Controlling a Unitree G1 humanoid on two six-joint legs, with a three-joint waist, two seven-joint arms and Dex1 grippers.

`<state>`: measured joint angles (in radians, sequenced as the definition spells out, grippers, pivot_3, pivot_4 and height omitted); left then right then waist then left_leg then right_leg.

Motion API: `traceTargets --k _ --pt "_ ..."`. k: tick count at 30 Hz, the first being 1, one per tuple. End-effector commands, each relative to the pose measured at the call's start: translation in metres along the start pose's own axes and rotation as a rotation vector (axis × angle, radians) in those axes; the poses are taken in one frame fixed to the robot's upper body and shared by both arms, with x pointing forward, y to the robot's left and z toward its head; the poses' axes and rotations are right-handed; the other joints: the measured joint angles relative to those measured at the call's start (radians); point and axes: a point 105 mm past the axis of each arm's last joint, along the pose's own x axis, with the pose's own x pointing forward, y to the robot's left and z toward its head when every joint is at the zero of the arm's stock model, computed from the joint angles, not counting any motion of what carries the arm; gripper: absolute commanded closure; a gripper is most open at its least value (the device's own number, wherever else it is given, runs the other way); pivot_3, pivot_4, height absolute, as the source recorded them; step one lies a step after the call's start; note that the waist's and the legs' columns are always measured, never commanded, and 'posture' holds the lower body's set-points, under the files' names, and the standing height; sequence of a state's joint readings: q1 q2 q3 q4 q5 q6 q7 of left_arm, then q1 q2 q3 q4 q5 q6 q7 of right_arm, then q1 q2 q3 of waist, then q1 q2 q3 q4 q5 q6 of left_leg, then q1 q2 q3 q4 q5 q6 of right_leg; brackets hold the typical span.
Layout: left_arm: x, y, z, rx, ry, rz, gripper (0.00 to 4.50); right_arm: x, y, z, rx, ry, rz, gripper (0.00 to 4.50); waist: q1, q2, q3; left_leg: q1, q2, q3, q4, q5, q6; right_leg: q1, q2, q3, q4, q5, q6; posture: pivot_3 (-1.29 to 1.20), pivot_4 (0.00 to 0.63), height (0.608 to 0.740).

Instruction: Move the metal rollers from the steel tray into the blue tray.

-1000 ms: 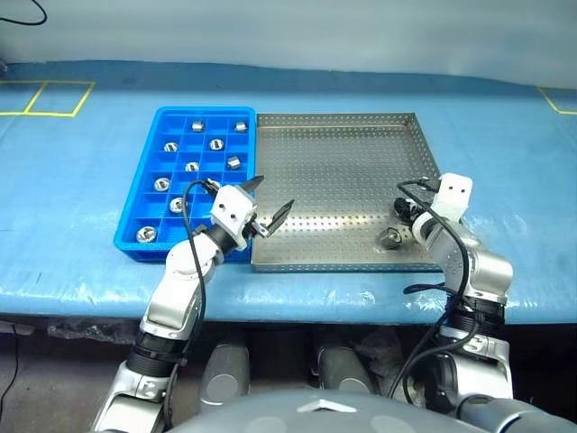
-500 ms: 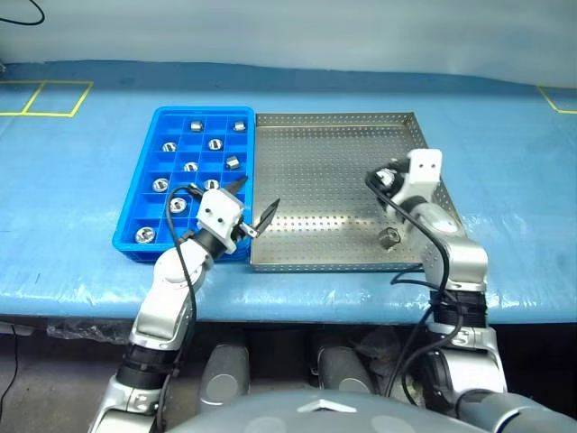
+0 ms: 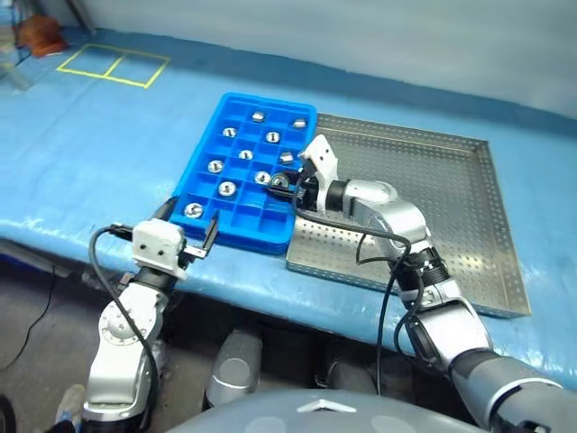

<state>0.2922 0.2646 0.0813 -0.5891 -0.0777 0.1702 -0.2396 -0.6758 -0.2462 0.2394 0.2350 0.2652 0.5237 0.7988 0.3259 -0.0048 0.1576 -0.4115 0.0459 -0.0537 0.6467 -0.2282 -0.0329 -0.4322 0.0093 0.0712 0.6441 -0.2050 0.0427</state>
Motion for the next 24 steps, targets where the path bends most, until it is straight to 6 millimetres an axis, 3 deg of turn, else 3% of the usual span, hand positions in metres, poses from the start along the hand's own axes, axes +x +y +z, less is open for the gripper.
traceTargets --k 1,6,11,15,19,24 --pt "-0.004 0.007 0.015 0.039 -0.044 0.035 0.51 0.001 -0.001 0.008 -0.056 0.017 0.026 2.62 0.055 0.000 0.000 -0.001 0.000 0.000 0.000 0.000 -0.001 -0.001 0.000 0.000 0.000 0.000 0.000 0.69 0.150 0.740" --pt "-0.002 0.008 0.015 0.037 -0.049 0.032 0.51 -0.008 -0.008 -0.012 -0.042 0.146 0.020 2.62 0.186 -0.001 0.000 -0.009 0.000 0.002 0.001 -0.001 -0.008 -0.013 -0.001 -0.001 0.000 0.000 0.000 0.67 0.150 0.740" --pt "0.006 0.002 0.014 0.030 -0.052 -0.005 0.51 -0.021 -0.017 -0.008 -0.017 0.136 -0.025 2.62 0.281 -0.001 0.000 -0.015 0.001 0.002 0.001 -0.003 -0.011 -0.017 -0.001 -0.004 0.000 0.000 0.000 0.62 0.150 0.740" --pt "0.010 -0.002 0.014 0.026 -0.057 -0.028 0.51 -0.035 -0.020 -0.001 -0.007 0.109 -0.033 2.62 0.311 -0.001 0.000 -0.019 0.001 0.002 0.003 -0.003 -0.012 -0.023 -0.001 -0.005 0.000 0.000 0.000 0.60 0.150 0.740" --pt "0.014 -0.003 0.014 0.025 -0.060 -0.044 0.51 -0.051 -0.010 0.009 -0.001 0.067 0.043 2.62 0.314 -0.001 0.000 -0.020 0.001 0.002 0.003 -0.003 -0.013 -0.025 -0.001 -0.006 0.000 0.000 0.000 0.58 0.150 0.740" --pt "0.017 -0.006 0.013 0.022 -0.060 -0.059 0.51 -0.066 -0.005 0.000 -0.031 0.136 0.067 2.62 0.306 -0.001 0.000 -0.020 0.002 0.002 0.003 -0.003 -0.013 -0.020 -0.001 -0.006 0.000 0.000 0.000 0.57 0.150 0.740"
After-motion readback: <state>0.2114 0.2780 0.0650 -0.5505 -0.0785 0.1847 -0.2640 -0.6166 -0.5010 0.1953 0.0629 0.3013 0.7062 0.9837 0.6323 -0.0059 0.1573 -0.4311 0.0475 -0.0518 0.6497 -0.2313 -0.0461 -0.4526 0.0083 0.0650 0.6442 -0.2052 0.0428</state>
